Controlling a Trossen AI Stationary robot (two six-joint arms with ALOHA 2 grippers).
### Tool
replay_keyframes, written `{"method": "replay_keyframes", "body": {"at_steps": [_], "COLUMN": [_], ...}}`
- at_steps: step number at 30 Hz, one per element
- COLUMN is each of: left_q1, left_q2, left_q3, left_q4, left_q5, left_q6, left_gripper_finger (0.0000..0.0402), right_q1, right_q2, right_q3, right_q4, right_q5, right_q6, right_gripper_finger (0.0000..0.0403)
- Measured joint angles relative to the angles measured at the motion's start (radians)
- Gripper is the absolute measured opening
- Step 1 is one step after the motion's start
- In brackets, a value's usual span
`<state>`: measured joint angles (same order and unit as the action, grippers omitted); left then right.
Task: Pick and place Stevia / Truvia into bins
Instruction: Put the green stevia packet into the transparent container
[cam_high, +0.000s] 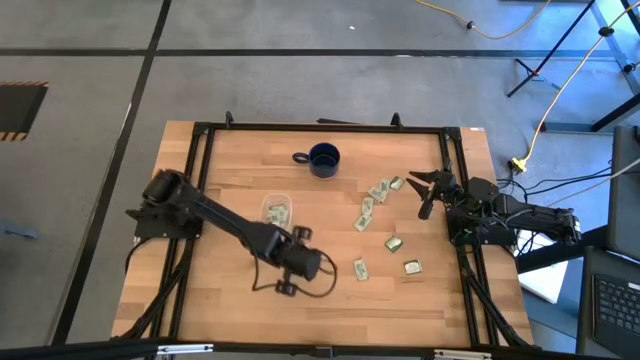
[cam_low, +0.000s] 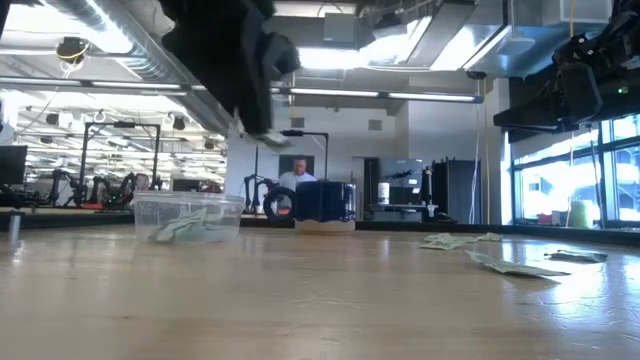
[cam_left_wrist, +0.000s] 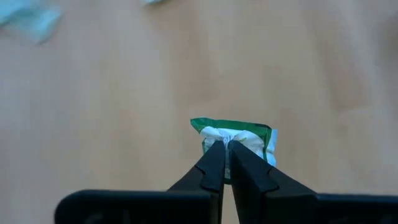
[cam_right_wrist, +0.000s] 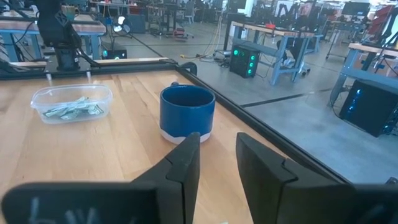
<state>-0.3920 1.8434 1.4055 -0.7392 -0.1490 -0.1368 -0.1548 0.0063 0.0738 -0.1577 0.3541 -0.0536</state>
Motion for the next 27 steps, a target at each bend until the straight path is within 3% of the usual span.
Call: {"method": "replay_keyframes", "body": {"at_steps": [5,10,15,20,27], "left_q1": [0.03,0.069,0.124,0.185,0.256], "left_q2": [-0.094,-0.196,-0.291,-0.341,-0.345], "left_q3": [-0.011,-0.139,-0.306,-0.444,-0.512], "left_q4": [-0.224,-0.257,-0.234,-0.09,0.038], "left_q5": [-0.149,-0.201,-0.272,-0.281,-0.25], "left_q6": [-0.114,-0.194,-0.272,-0.285,-0.27], "left_gripper_finger": [0.0015,0.0015,0.0015,0.0015,0.003], "right_q1": [0.0,0.0,0.0,0.0,0.0], "right_q2": [0.0,0.0,0.0,0.0,0.0], "right_q3": [0.0,0.0,0.0,0.0,0.0], "right_q4": [0.0,-0.001,0.0,0.0,0.003], "right_q5": [0.0,0.0,0.0,0.0,0.0], "right_q6": [-0.001,-0.002,-0.003,0.002,0.049], "right_gripper_finger": [0.0108,0.0108,0.0108,0.0108,0.0108]}}
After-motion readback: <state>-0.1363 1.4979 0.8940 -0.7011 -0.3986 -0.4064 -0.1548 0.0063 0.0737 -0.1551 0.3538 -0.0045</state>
